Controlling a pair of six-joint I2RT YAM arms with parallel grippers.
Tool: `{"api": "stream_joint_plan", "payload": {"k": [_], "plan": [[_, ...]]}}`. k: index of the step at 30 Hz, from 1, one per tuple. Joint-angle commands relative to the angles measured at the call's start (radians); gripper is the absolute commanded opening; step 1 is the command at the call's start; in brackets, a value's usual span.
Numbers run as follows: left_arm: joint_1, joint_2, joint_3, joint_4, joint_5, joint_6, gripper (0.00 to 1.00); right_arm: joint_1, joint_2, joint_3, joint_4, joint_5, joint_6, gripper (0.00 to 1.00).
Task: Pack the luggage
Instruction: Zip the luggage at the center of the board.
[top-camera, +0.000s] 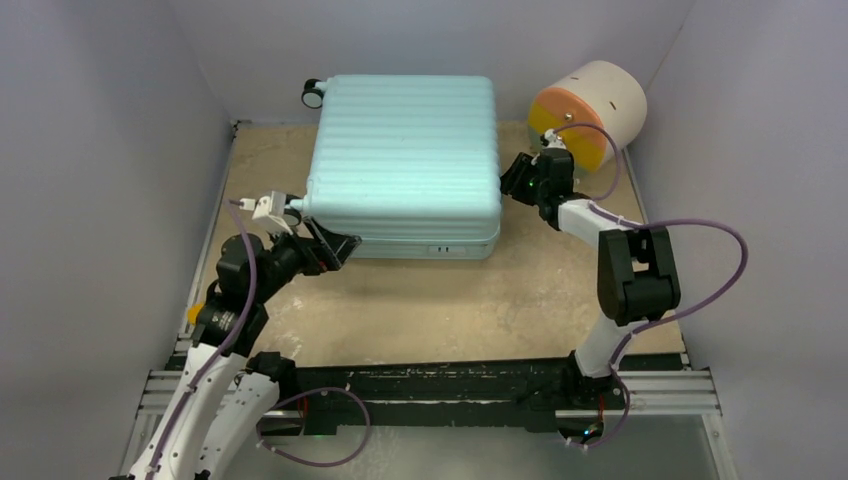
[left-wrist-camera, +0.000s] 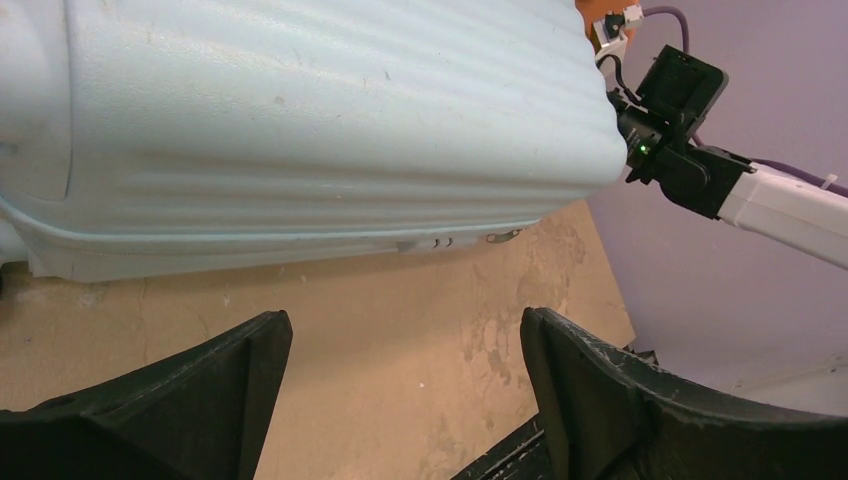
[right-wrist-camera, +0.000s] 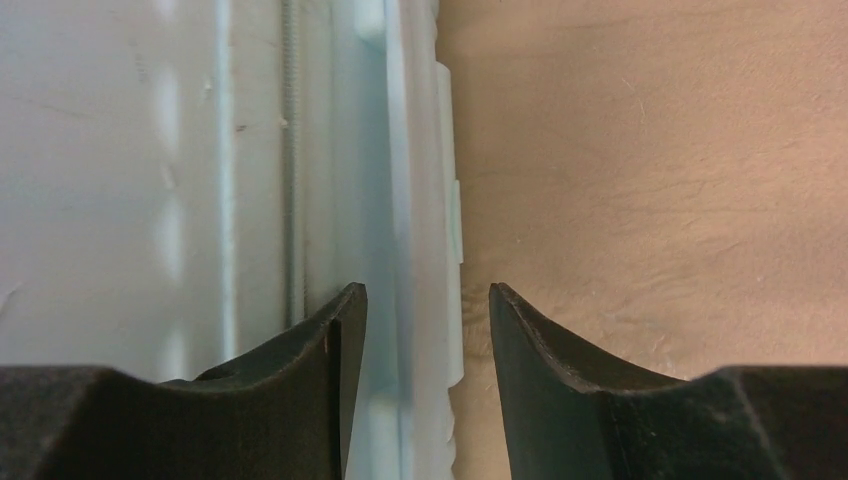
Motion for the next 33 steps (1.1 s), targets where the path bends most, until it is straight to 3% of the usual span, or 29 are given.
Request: {"api": "stream_joint_plan", "payload": {"k": [1,5,9,14,18,25,29,30,33], "plan": [[0.002,0.012,0.019,-0.001,0.011,0.002,0.9,-0.002,0.036,0.074,-0.003,-0.054,-0.046,0.52],[0.002,0.029,0.021,-0.001,0.009,0.003,0.89,-0.002,0.095,0.094,-0.064,-0.013,-0.069,0.43],[0.002,0.056,0.013,0.0,0.012,-0.009,0.88,0.005,0.124,0.078,-0.132,0.07,-0.074,0.23],[0.002,0.069,-0.005,0.006,0.023,-0.03,0.88,0.047,0.039,-0.068,-0.093,0.078,-0.009,0.0],[0.002,0.058,-0.015,0.031,0.035,-0.039,0.88,0.107,-0.052,-0.2,-0.07,0.089,0.086,0.0],[0.002,0.008,-0.047,0.093,0.039,-0.058,0.88,0.296,-0.236,-0.452,0.055,0.167,0.42,0.0],[0.002,0.008,-0.023,0.062,0.084,-0.027,0.88,0.324,-0.336,-0.455,-0.015,0.207,0.417,0.01],[0.002,0.007,-0.014,0.044,0.099,-0.009,0.88,0.324,-0.374,-0.45,-0.038,0.21,0.386,0.07],[0.002,-0.01,0.002,-0.007,0.153,0.053,0.88,0.323,-0.443,-0.438,-0.107,0.182,0.281,0.4]]}}
